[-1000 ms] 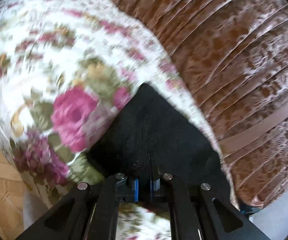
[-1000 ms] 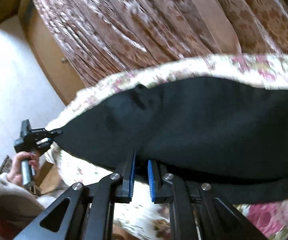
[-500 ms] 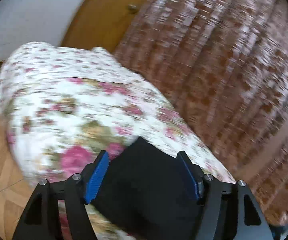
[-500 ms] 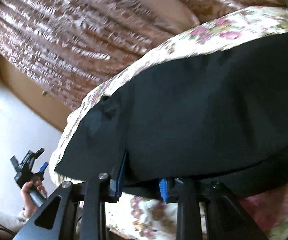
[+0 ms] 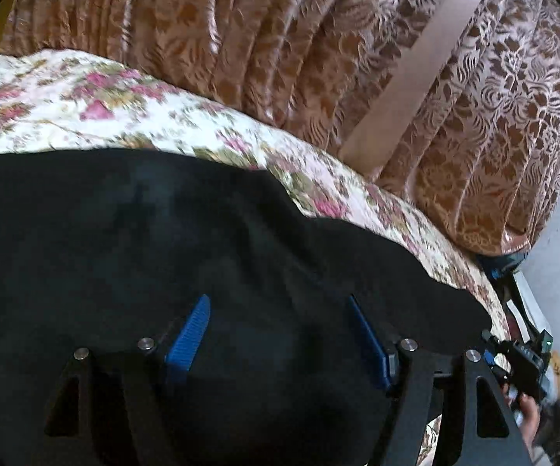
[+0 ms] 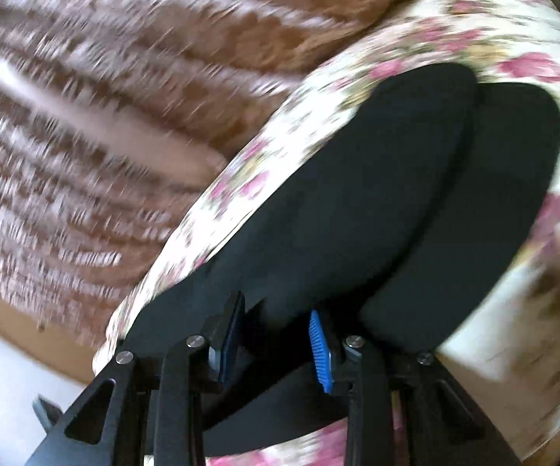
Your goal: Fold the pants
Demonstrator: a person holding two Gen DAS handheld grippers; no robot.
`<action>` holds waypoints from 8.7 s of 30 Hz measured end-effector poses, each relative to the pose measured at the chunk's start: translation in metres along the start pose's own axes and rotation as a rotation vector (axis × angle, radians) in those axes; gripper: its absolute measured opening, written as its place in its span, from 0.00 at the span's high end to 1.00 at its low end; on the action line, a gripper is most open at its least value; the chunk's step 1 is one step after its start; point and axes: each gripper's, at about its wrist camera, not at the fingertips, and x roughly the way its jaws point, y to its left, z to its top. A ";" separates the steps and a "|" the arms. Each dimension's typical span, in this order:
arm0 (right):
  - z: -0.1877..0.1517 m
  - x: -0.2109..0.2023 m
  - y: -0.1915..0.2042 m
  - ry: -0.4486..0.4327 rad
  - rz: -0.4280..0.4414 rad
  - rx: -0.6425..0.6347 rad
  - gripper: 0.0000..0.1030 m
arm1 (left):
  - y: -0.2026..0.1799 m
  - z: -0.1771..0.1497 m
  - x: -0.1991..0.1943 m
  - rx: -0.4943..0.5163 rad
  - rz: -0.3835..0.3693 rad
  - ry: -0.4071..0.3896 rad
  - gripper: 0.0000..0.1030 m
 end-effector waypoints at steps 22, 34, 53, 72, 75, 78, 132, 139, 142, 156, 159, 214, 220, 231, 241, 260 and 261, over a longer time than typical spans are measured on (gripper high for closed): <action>0.055 -0.025 -0.042 -0.200 -0.202 0.068 0.93 | 0.000 -0.006 0.010 0.029 -0.028 0.029 0.28; 0.030 -0.054 -0.068 -0.194 -0.296 0.096 0.95 | -0.001 -0.009 0.007 0.023 -0.047 0.030 0.28; -0.005 -0.003 0.104 -0.120 -0.174 -0.441 0.71 | -0.022 0.047 0.009 0.014 0.007 -0.062 0.18; -0.126 0.204 0.308 0.483 0.264 -0.780 0.71 | 0.007 0.008 0.034 0.049 0.005 -0.122 0.13; -0.135 0.238 0.322 0.541 0.233 -0.782 0.71 | 0.003 0.009 0.036 0.065 0.027 -0.114 0.13; -0.138 0.262 0.322 0.612 0.227 -0.766 0.71 | 0.000 0.008 0.038 0.078 0.052 -0.106 0.13; -0.117 0.207 0.238 0.392 0.013 -0.890 0.87 | -0.005 0.072 0.120 0.218 0.450 0.122 0.13; -0.111 0.212 0.225 0.366 0.059 -0.810 0.91 | 0.000 0.072 0.123 0.206 0.430 0.104 0.11; -0.105 0.203 0.222 0.363 0.090 -0.760 0.87 | -0.002 0.070 0.110 0.190 0.404 0.093 0.12; -0.089 0.115 0.170 0.263 -0.030 -0.615 0.76 | -0.018 0.026 0.083 0.213 0.434 0.073 0.00; -0.082 0.101 0.160 0.238 -0.068 -0.610 0.76 | -0.017 0.023 0.082 0.214 0.429 0.060 0.00; 0.062 -0.043 -0.078 -0.232 -0.249 0.260 0.57 | -0.016 0.019 0.078 0.189 0.399 0.026 0.00; 0.064 -0.044 -0.072 -0.218 -0.267 0.254 0.74 | -0.015 0.020 0.078 0.175 0.390 0.027 0.00; 0.060 -0.071 -0.035 -0.268 -0.221 0.263 0.80 | -0.014 0.025 0.073 0.149 0.358 0.047 0.00; 0.058 -0.100 0.081 -0.362 -0.144 -0.083 0.81 | 0.005 0.025 0.026 0.107 0.389 -0.087 0.00; 0.057 -0.041 -0.061 -0.158 -0.377 0.281 0.56 | 0.020 0.014 0.032 0.095 0.387 -0.057 0.00; 0.059 -0.039 -0.062 -0.168 -0.370 0.277 0.56 | 0.020 0.014 0.033 0.101 0.393 -0.055 0.00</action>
